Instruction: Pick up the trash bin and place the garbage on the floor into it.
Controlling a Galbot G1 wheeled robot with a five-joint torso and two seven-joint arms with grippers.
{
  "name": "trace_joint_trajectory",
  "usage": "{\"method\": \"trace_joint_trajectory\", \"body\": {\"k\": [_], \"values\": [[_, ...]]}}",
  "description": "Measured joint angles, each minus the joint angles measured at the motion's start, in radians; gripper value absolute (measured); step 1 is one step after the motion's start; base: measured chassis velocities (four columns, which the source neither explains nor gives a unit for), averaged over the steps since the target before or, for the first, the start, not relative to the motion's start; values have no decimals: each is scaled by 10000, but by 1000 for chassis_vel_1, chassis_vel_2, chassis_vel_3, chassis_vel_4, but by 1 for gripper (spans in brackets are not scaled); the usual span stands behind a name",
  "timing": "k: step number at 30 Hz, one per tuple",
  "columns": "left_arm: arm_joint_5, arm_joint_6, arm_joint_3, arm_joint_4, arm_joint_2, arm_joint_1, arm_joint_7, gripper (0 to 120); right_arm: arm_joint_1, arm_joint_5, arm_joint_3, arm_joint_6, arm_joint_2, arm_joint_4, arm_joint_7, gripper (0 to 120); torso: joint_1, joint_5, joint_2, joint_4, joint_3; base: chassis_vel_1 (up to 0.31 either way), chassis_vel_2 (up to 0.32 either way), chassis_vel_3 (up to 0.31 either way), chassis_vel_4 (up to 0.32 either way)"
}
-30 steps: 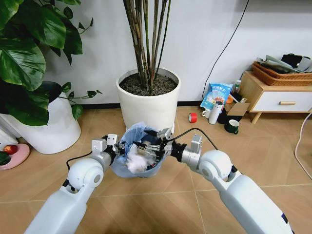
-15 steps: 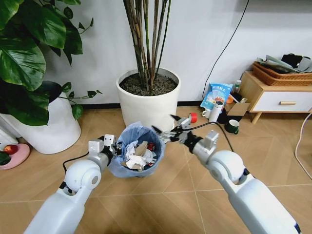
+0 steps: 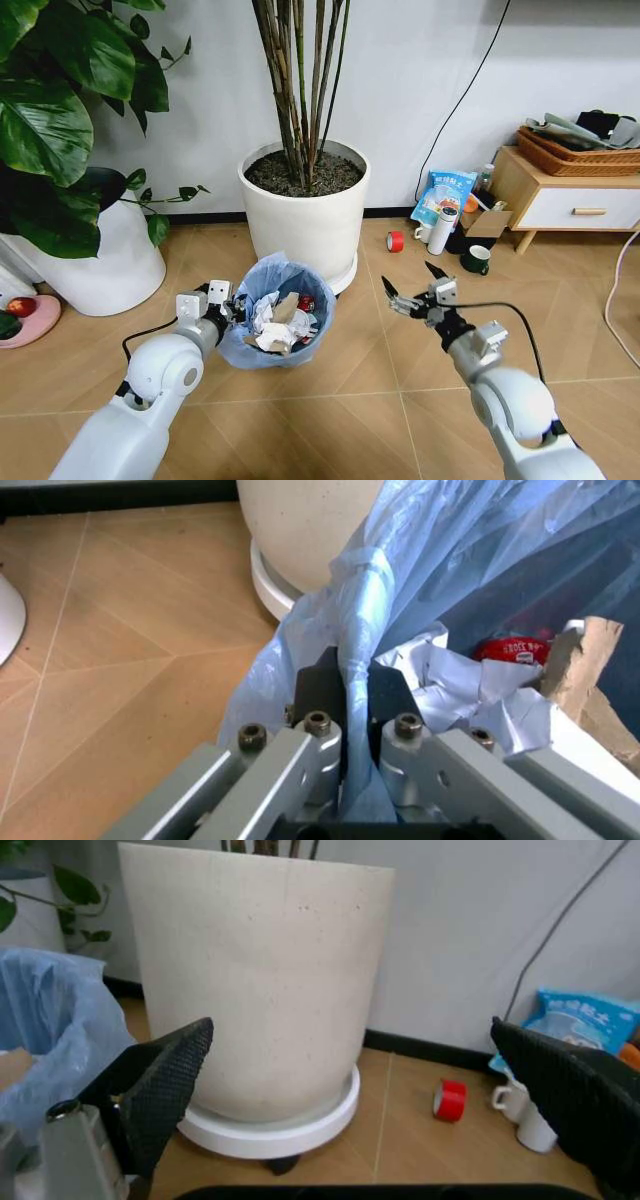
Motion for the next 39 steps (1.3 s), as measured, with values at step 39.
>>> {"method": "trace_joint_trajectory", "body": {"k": [39], "values": [[-73,0,6,-151,-17,47,-169,0,-633,-319,-104,435,210,117,-22,100,1,-1,-1,1,2,194,12,-200,-8]]}}
